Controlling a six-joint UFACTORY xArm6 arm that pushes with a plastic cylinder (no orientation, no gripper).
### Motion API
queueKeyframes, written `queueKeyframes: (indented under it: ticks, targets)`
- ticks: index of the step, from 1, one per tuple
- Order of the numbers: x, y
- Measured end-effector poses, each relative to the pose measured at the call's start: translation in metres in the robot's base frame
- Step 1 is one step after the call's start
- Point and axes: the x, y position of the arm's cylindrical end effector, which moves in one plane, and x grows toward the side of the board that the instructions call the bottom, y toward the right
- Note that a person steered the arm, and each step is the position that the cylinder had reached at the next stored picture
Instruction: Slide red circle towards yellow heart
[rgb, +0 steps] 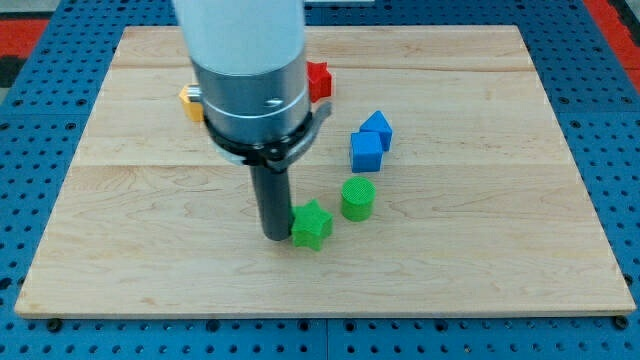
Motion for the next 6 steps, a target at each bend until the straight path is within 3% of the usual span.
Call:
queueKeyframes:
  ticks: [2,4,5,6]
  targets:
    - [0.000,0.018]
    - [0.024,-0.029]
    - [0.018,-0.070]
    - [0.002,-0.073]
